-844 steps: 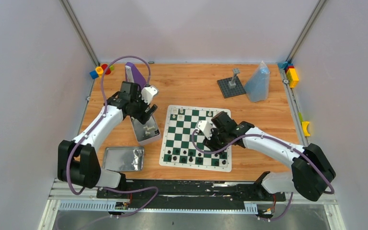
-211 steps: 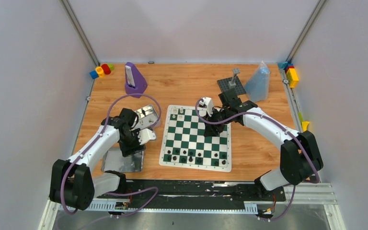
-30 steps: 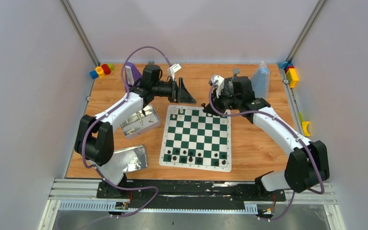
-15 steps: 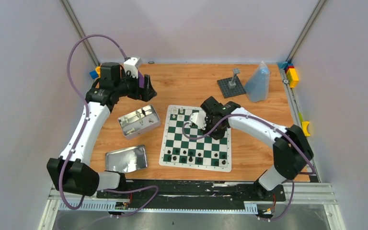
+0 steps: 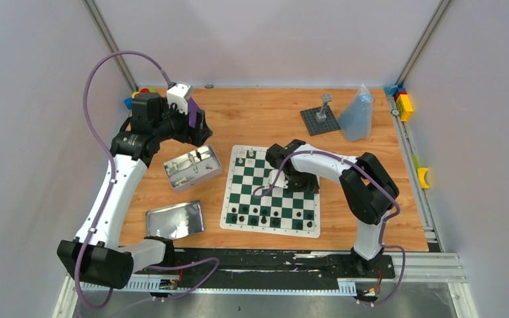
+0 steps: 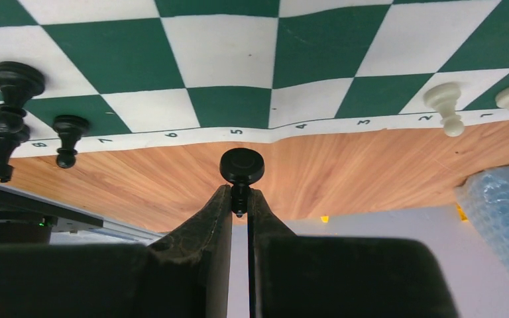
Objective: Set up the chess pieces on the board
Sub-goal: Place the chess piece on the chessboard.
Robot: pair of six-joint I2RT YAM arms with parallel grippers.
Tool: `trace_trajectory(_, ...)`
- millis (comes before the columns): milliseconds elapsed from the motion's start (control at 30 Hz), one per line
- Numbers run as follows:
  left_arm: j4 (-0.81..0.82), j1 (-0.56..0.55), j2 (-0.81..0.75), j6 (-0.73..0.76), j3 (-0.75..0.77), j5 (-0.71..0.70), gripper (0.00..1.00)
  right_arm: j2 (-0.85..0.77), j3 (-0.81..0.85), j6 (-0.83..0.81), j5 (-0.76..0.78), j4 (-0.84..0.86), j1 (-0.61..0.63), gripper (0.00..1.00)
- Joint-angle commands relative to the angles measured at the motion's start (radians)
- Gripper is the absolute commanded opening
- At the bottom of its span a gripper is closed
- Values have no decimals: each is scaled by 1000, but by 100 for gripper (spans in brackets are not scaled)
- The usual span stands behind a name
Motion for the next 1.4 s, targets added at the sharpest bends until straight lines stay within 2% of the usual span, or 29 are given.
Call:
trace_trajectory(0, 18, -1, -4, 24, -6, -6, 100, 49, 66, -24, 84, -70, 16, 9)
trace_trajectory(467, 45, 0, -33, 26, -37, 10, 100, 157, 144, -12, 124, -102, 49, 19)
trace_trajectory(667, 46, 1, -36, 27, -39, 11, 100, 171, 151, 1, 99, -101, 64, 35)
trace_trajectory(800, 45, 0, -40, 30, -41, 9, 100, 168, 169, 11, 82, -94, 67, 36)
trace_trajectory(967, 44, 0, -42, 30, -38, 9, 100, 120, 200, 29, -14, -96, 65, 39)
trace_trajectory(1133, 46, 1, -39, 35, -38, 2, 100, 46, 230, 73, -187, -85, 39, 43)
trace_trajectory(1367, 39, 3, -53, 32, -42, -30, 100, -99, 139, 169, -416, 124, -59, 45)
